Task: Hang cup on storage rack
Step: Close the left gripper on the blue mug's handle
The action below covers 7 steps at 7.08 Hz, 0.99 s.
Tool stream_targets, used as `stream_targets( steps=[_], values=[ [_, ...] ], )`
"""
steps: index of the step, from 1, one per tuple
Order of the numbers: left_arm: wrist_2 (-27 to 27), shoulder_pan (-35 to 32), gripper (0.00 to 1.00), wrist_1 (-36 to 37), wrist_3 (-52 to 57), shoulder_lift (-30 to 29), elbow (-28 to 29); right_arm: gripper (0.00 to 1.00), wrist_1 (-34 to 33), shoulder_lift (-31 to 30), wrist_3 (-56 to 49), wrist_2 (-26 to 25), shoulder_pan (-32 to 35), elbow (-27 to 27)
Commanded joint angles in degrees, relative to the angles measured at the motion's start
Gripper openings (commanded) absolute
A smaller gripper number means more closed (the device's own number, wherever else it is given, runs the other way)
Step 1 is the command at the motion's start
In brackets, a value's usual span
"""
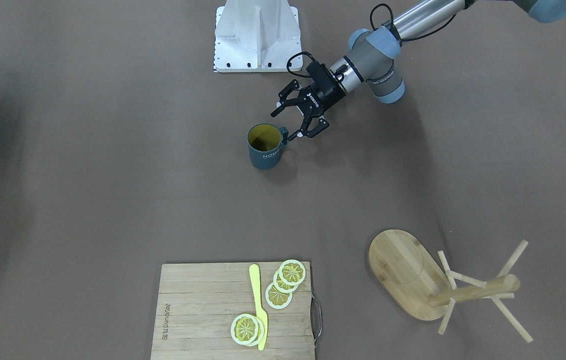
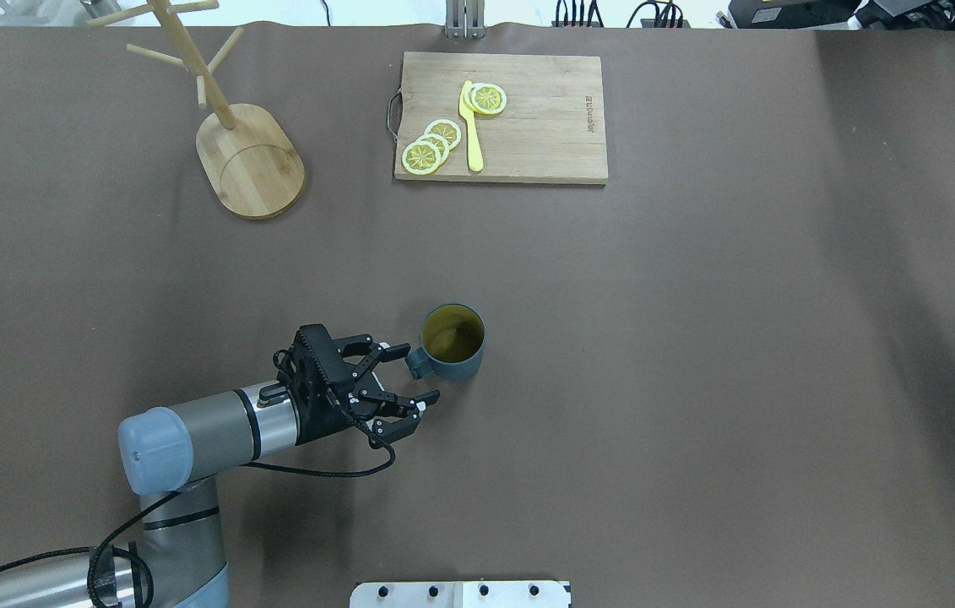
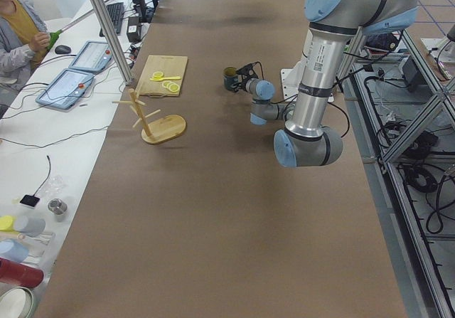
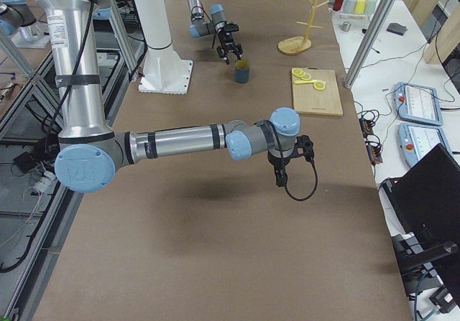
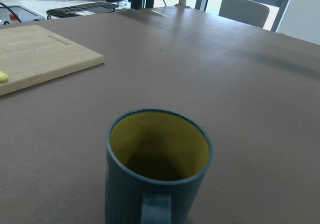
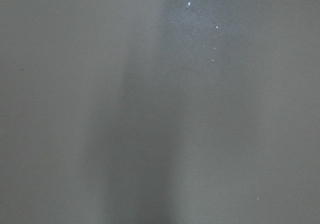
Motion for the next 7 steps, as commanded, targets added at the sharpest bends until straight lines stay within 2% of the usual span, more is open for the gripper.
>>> stream_targets(
  steps=[1, 5, 7],
  values=[
    [-0.01, 0.1, 0.6, -0.53, -0.04, -0.26, 0.53, 1.0, 0.01, -0.09, -0.03, 0.0, 0.03, 0.01],
    [-0.54, 0.18, 0.01, -1.75, -0.92, 0.0, -0.08, 1.0, 0.01, -0.09, 0.06, 0.0, 0.03, 0.1],
    [-0.8, 0.45, 0.0, -3.95, -5.45, -0.08, -0.08, 1.0, 0.01, -0.18, 0.06, 0.0, 0.03, 0.19]
  ],
)
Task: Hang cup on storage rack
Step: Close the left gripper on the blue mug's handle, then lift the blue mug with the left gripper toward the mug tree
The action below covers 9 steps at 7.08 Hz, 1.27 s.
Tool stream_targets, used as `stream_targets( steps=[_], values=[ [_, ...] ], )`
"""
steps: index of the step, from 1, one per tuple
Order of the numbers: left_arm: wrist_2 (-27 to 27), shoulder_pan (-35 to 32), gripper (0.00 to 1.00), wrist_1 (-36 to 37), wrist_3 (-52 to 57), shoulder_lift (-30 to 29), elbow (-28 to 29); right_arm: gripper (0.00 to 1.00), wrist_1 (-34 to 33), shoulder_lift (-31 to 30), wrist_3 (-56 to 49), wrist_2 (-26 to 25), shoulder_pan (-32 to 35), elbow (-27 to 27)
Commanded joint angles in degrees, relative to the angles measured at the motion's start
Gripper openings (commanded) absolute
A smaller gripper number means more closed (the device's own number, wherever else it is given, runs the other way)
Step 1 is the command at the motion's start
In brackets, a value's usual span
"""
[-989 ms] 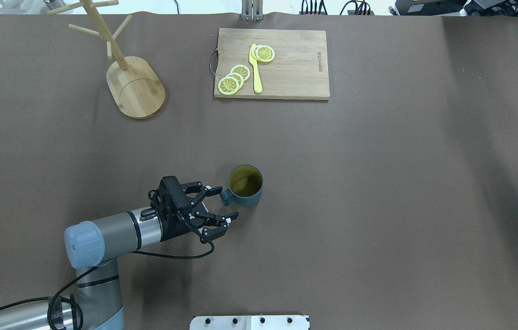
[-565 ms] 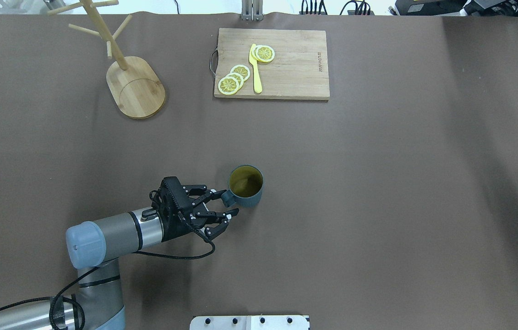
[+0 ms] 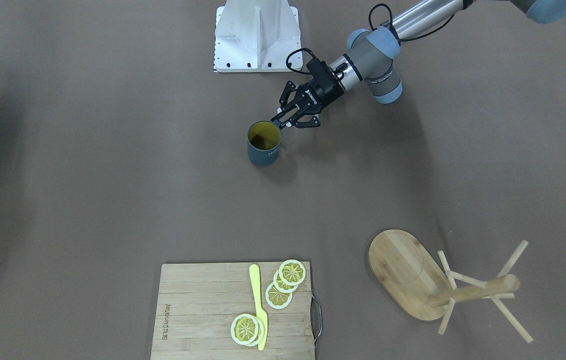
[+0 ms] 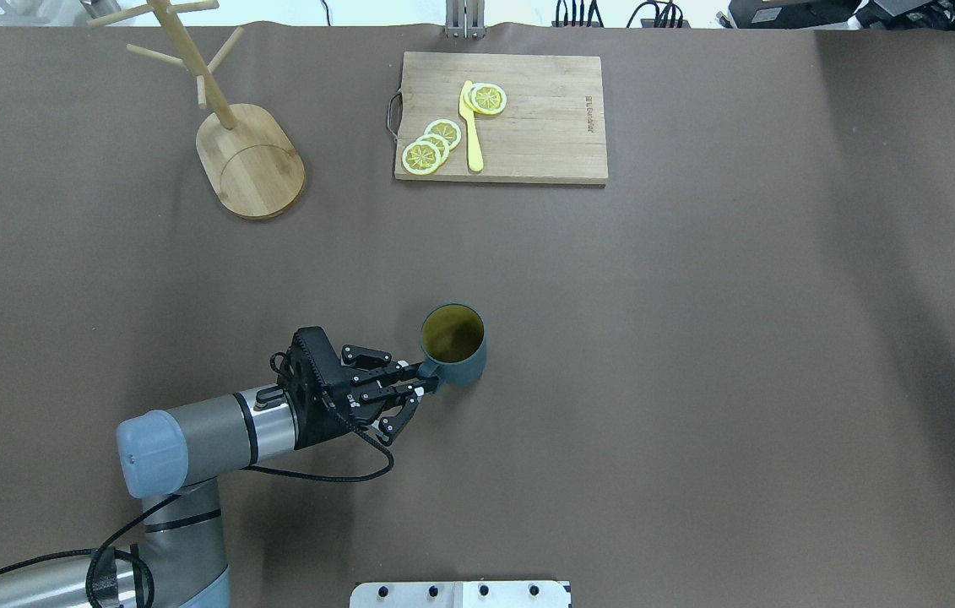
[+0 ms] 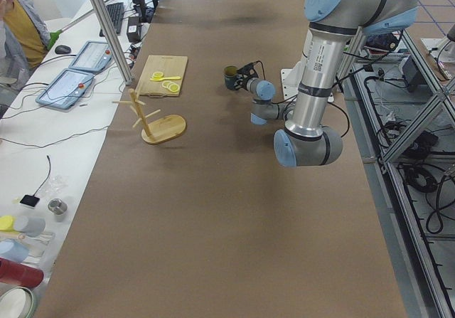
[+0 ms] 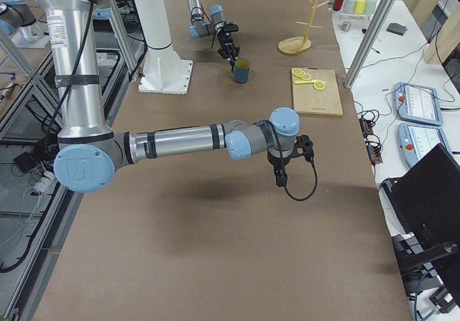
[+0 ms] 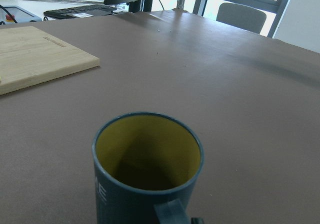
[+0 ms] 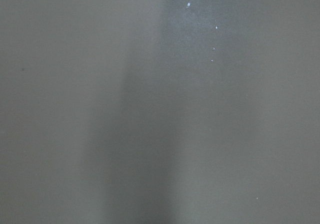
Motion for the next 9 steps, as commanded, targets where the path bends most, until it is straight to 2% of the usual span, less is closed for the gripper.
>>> stream_targets(
  steps=[1, 3, 5, 6, 9],
  values=[
    [-0.28, 0.18, 0.0, -1.02, -3.51, -0.27, -0.21, 1.0, 0.0, 0.03, 0.01, 0.0, 0.05, 0.12],
    [-0.72, 0.27, 0.0, -2.25, -9.97, -0.36, -1.61, 1.0, 0.0, -0.06, 0.01, 0.0, 0.31, 0.21],
    [-1.78, -0.51, 0.0, -2.08, -11.42, -0.36, -3.9, 1.0, 0.0, -0.06, 0.01, 0.0, 0.66, 0.29],
    [-1.26, -1.05, 0.0, -2.25, -16.82, -0.45, -5.12, 1.0, 0.09, -0.06, 0.01, 0.0, 0.92, 0.29],
    [-1.77, -7.0, 0.0, -1.99, -27.55, 0.61, -6.46, 1.0, 0.09, -0.06, 0.01, 0.0, 1.63, 0.64]
  ],
)
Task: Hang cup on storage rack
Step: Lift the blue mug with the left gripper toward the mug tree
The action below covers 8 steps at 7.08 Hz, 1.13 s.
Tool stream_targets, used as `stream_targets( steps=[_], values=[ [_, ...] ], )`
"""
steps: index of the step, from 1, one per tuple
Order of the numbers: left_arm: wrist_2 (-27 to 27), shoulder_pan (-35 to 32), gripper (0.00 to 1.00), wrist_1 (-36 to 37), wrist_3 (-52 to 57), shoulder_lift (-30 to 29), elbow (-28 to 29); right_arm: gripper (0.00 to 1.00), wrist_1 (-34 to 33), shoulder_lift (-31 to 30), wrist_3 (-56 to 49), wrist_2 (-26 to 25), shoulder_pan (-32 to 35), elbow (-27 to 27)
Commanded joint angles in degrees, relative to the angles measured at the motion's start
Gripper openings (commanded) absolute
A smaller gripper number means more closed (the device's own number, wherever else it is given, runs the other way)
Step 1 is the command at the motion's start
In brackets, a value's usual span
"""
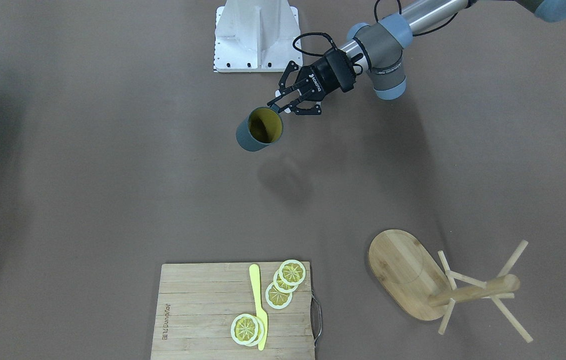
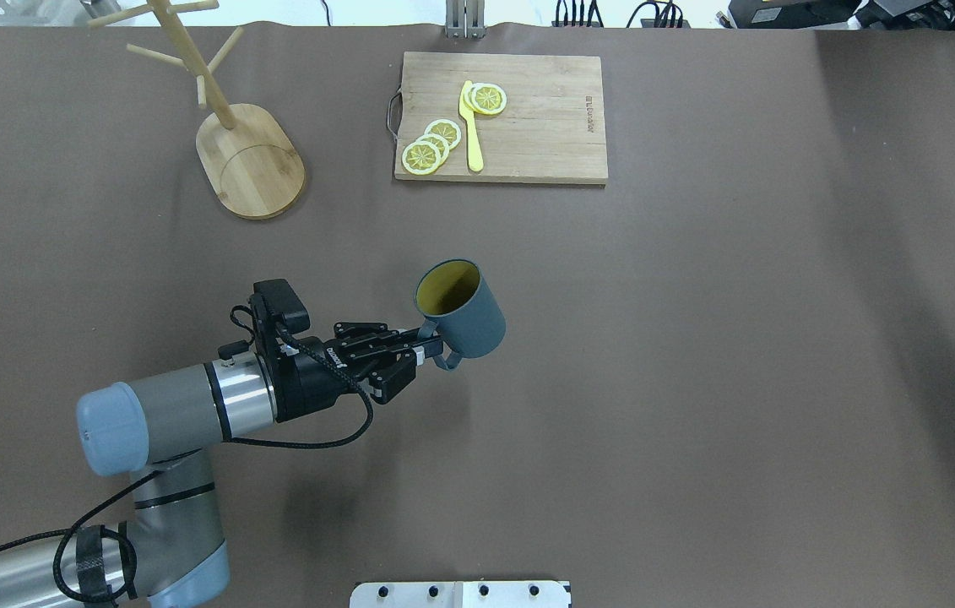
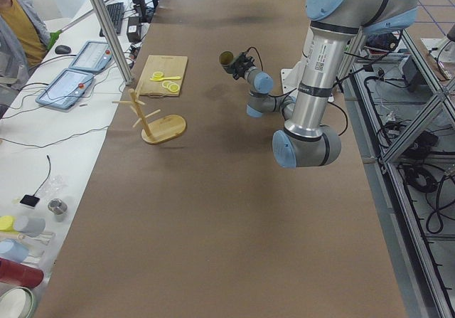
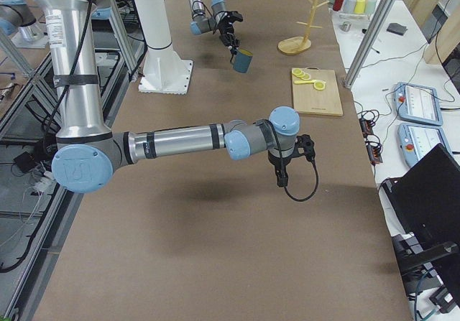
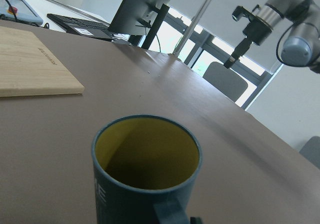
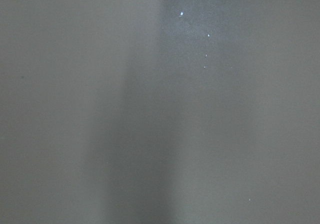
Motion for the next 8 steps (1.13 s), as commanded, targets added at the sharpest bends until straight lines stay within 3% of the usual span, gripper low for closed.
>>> stream_targets(
  steps=[1, 3, 8],
  values=[
    [-1.28, -5.48, 0.0, 0.33, -8.01, 0.03, -0.23, 1.0, 0.0, -0.09, -0.09, 0.0, 0.31, 0.16],
    [-5.3, -12.07, 0.0, 0.69, -20.52, 0.12, 0.46, 1.0, 0.0, -0.35, -0.17, -0.09, 0.58, -0.19],
    [-26.12, -32.01, 0.0, 0.51, -49.22, 0.03, 4.59, 1.0, 0.09, -0.97, -0.18, -0.18, 1.63, 0.87]
  ],
)
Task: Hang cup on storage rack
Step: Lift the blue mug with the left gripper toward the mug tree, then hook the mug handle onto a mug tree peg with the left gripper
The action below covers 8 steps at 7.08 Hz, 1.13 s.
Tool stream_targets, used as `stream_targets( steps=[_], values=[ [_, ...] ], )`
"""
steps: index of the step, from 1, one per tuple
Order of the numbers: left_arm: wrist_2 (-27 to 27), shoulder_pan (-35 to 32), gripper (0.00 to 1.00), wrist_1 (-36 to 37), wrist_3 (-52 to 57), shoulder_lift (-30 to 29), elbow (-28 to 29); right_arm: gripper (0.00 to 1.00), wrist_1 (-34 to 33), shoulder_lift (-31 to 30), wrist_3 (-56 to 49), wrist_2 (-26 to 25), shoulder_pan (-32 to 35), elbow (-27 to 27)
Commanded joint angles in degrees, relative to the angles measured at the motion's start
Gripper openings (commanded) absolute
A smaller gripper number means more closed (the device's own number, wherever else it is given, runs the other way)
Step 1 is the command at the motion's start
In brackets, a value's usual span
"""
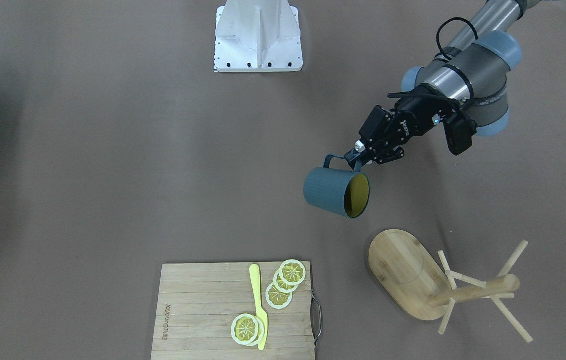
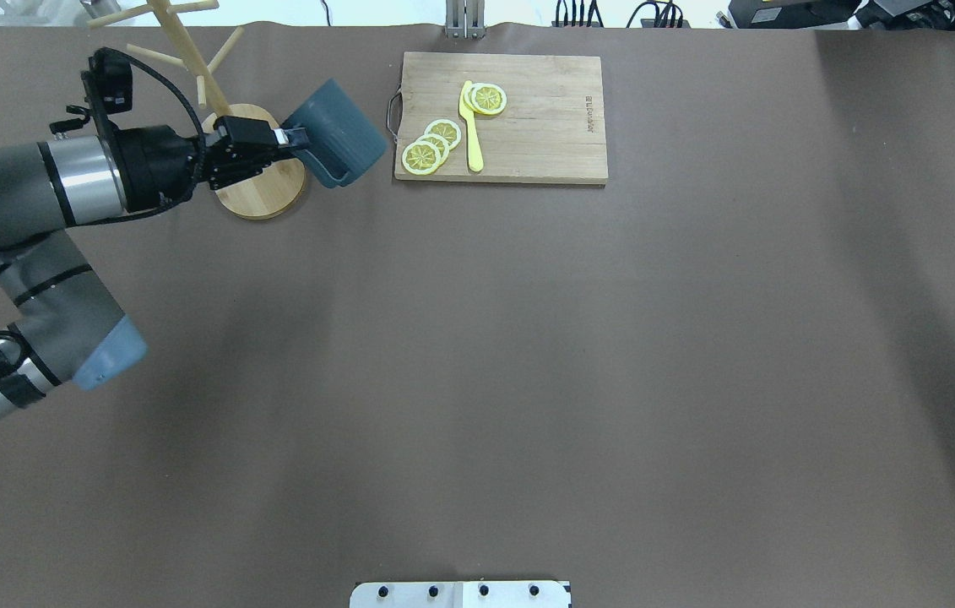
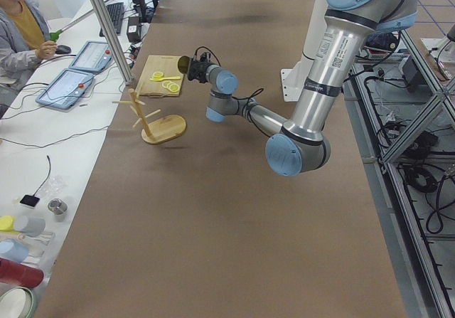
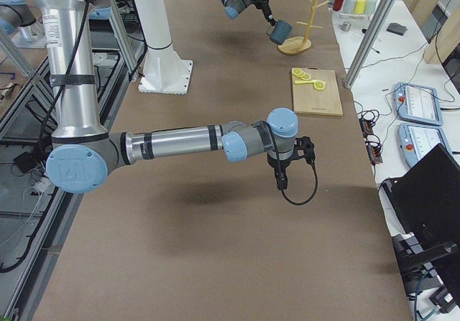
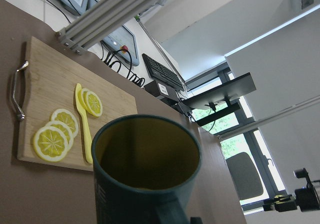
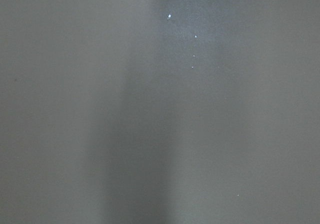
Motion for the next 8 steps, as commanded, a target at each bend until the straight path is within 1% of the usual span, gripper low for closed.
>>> stream_targets(
  steps=[1, 3, 6, 7, 8],
  values=[
    [-6.01, -6.4, 0.0, -0.18, -10.8, -0.1, 2.36, 1.0, 0.01, -0.05, 0.0, 0.06, 0.44, 0.56],
    [-6.02, -7.64, 0.0, -0.53, -22.57, -1.24, 3.42, 1.0, -0.08, -0.05, 0.09, 0.06, 0.62, 1.0],
    [-5.85, -7.73, 0.0, -2.54, -35.85, -1.77, 3.86, 1.0, -0.08, -0.14, 0.09, 0.06, 0.71, 1.09],
    [-5.24, -7.73, 0.0, -4.21, -41.3, -1.77, 4.21, 1.0, 0.0, -0.14, 0.09, 0.06, 0.71, 1.09],
    [-2.8, -7.73, 0.0, -6.66, -45.97, -1.86, 4.65, 1.0, -0.08, -0.14, 0.09, 0.06, 0.97, 1.43]
  ],
)
